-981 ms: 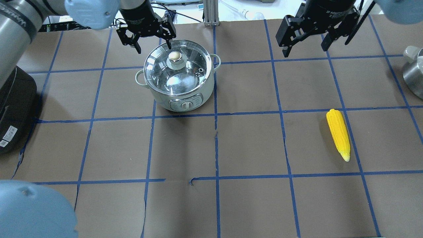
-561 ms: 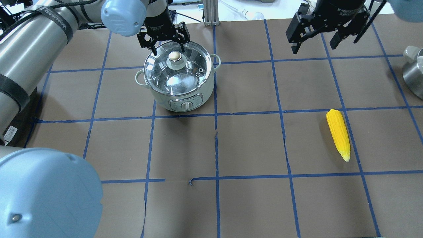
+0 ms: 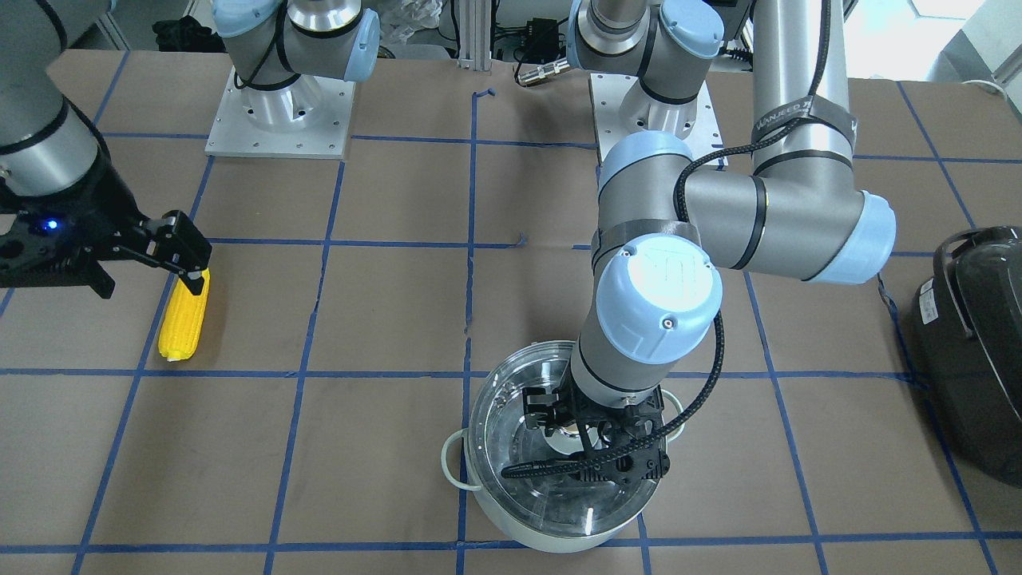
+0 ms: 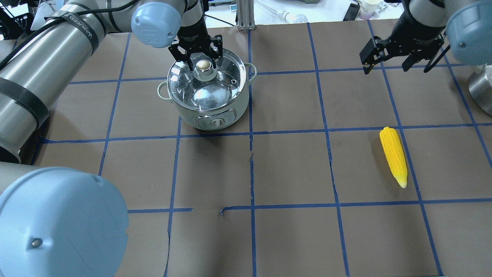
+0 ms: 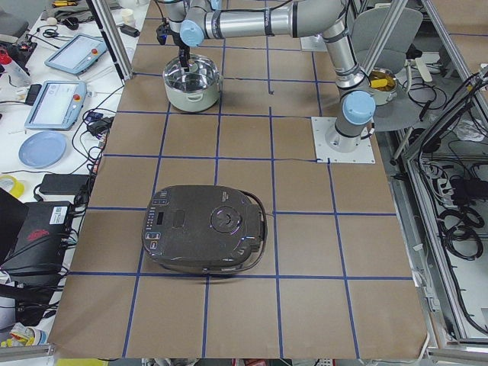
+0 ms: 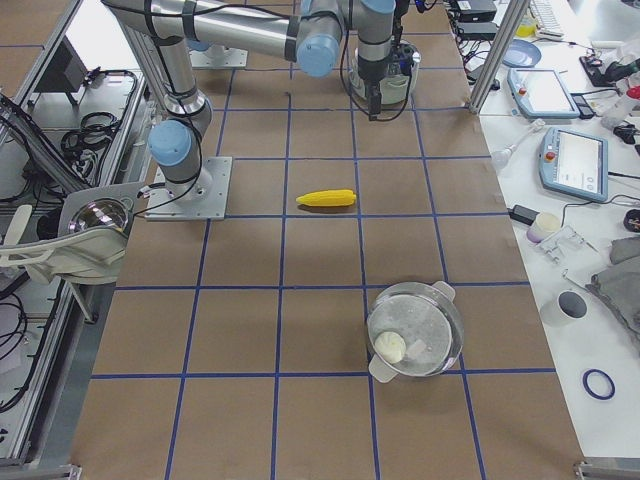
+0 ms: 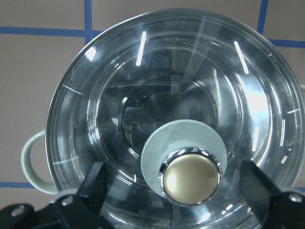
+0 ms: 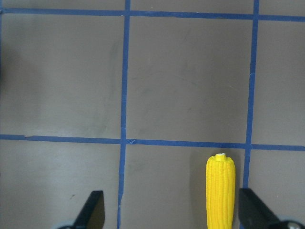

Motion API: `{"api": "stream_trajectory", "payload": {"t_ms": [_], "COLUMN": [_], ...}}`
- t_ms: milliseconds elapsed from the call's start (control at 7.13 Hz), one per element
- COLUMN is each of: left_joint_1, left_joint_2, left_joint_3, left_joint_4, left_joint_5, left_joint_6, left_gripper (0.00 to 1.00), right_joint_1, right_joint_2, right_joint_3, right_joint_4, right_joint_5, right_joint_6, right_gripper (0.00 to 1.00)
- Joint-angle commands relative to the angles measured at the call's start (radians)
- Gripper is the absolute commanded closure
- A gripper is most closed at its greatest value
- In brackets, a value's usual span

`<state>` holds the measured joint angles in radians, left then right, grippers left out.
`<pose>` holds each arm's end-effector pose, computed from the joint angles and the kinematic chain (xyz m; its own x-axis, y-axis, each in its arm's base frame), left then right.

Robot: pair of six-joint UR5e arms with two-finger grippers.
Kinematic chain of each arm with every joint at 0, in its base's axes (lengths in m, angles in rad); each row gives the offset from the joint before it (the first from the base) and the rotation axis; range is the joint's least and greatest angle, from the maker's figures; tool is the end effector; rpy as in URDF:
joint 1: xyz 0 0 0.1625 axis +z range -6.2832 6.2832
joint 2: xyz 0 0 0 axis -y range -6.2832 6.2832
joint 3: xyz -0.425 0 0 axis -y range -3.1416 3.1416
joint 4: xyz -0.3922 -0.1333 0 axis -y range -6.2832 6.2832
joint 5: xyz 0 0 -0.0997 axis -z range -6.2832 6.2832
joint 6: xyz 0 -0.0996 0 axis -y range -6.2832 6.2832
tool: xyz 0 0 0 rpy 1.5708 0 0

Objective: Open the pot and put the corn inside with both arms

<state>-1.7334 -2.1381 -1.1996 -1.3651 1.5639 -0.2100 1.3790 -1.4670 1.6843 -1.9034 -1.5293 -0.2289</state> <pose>-0.2478 -0.6826 0.3459 -0.9988 -0.0473 0.0087 -0.0474 0.9988 -0.0079 0.0325 -0.5538 0.4133 -0.9991 -0.0403 -0.0140 -0.0383 0.9919 -0.1214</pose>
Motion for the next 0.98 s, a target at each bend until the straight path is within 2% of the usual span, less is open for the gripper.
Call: {"api": "stream_trajectory", "payload": {"t_ms": [0,140,280,561,841], "left_joint_1": [-0.012,-0.012,-0.012,0.044,0.173], "left_joint_2": [0.001,0.007,0.026,0.046,0.061], "left_joint_3": [-0.003,0.005,0.027,0.08,0.074], "left_joint_4": [0.0,0.001,0.001,-0.05,-0.1], "left_joint_5": [0.008,0.008,0.008,0.01,0.004], "left_joint_6": [-0.023,-0.025,-0.023,0.048,0.2], "left_gripper": [0.95,1.0,1.0,1.0,1.0], "right_joint_1": [-0.095,-0.118,-0.12,-0.138,-0.149], "right_joint_2": [0.045,0.088,0.118,0.145,0.145], "right_joint_3": [0.275,0.344,0.36,0.365,0.385], "right_joint_4": [-0.347,-0.453,-0.48,-0.471,-0.45], "right_joint_5": [0.021,0.046,0.038,-0.009,-0.043], "right_joint_6": [-0.061,-0.094,-0.11,-0.158,-0.159], "right_gripper": [0.0,0.0,0.0,0.0,0.0]}}
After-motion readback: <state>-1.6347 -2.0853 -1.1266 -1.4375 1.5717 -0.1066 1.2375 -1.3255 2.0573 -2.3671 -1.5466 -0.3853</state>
